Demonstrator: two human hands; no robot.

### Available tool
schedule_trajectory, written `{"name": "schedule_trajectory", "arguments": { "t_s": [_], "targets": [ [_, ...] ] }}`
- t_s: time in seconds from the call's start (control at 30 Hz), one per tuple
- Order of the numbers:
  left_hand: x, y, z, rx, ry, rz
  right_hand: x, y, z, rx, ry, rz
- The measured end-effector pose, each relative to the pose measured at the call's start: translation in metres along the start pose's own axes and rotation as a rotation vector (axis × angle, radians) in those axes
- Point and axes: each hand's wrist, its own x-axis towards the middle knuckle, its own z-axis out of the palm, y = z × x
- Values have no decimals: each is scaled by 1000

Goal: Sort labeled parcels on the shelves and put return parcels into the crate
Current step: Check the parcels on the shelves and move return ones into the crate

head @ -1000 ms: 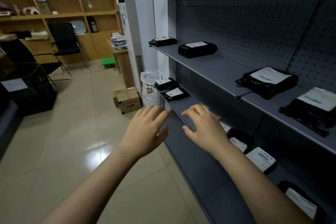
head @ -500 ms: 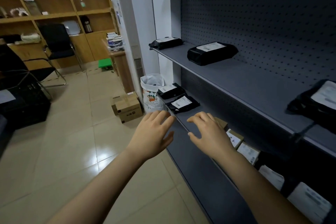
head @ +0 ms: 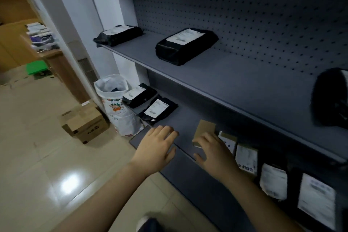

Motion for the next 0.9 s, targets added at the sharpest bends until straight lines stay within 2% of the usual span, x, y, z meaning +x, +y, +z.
{"name": "schedule_trajectory", "arguments": {
  "t_s": [0.23, 0.4, 0.57, 0.77, 0.9],
  "targets": [
    [62, -62, 54, -155, -35, 282, 26, 14, 29, 18, 133, 408],
    [86, -91, 110, -238, -105, 382, 32, 27, 70, 28, 216, 613],
    [93, -98, 173, -342, -170, 362, 46, 50, 109, 28, 258, 706],
    [105, -89, 245, -419, -238, 318, 75, 98, 158, 69, 230, 766],
    [119, -76, 286, -457, -315, 228, 90, 128, 181, 86, 225, 793]
  ]
}}
